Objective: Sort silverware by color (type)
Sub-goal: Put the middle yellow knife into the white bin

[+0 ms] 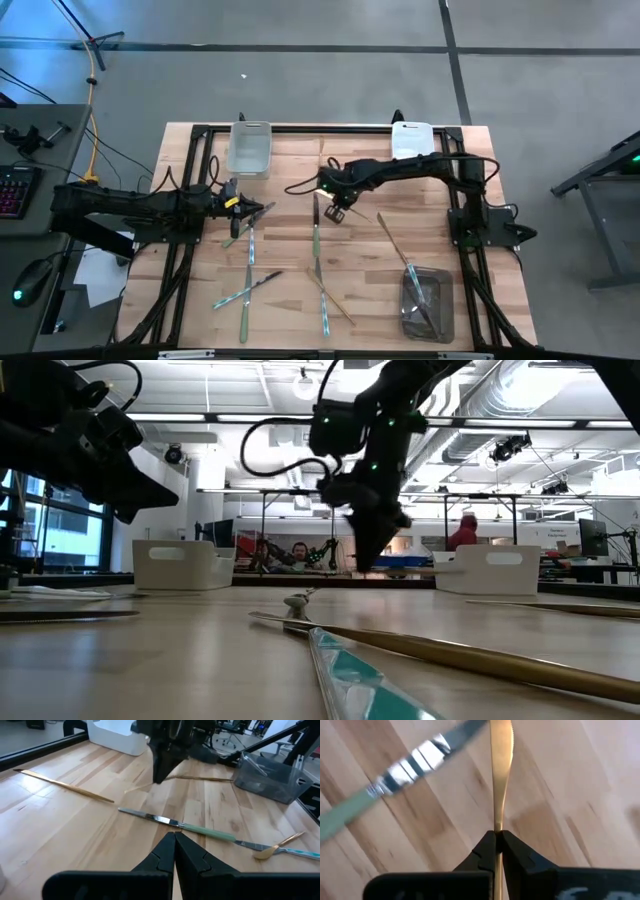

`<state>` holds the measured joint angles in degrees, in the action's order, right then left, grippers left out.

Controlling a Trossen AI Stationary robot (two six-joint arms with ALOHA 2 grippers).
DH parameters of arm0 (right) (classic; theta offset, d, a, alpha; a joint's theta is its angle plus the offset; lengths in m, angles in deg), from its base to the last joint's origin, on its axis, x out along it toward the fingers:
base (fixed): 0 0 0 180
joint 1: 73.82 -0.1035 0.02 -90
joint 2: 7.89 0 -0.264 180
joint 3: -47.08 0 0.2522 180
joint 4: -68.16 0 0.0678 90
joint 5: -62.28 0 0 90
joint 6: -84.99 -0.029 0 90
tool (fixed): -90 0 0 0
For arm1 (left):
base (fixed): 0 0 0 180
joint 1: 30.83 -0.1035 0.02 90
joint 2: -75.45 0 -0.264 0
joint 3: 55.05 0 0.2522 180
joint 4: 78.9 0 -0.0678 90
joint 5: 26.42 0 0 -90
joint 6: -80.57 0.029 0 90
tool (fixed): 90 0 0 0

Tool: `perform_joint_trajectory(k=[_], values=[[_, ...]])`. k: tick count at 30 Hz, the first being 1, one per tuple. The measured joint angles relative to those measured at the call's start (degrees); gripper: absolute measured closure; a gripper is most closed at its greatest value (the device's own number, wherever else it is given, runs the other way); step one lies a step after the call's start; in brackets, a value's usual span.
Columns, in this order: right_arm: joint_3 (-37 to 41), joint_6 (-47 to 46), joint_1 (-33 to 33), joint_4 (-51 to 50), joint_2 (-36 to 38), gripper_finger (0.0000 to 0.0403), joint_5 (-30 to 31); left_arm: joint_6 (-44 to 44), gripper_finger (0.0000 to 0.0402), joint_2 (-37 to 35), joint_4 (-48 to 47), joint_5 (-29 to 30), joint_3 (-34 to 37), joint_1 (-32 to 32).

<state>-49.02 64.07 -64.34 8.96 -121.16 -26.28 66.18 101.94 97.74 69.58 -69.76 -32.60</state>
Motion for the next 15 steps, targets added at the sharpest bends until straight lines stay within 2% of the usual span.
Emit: perform_joint_trajectory(k=[4, 9, 15], values=[[0.0, 0.0, 1.6, -6.8, 3.5, 0.0403, 0.3, 0.1, 0.0401, 0.0, 0.1, 0.1, 0.0, 0.0], [0.0, -1.1, 5.6, -17.3, 10.5, 0.0403, 5.5, 0.5, 0.0401, 0.0, 0.2, 0.5, 0.0, 0.0], [-0.1, -1.0, 16.2, -25.7, 17.9, 0.0403, 12.4, 0.2, 0.0401, 0.0, 0.3, 0.6, 0.0, 0.0]])
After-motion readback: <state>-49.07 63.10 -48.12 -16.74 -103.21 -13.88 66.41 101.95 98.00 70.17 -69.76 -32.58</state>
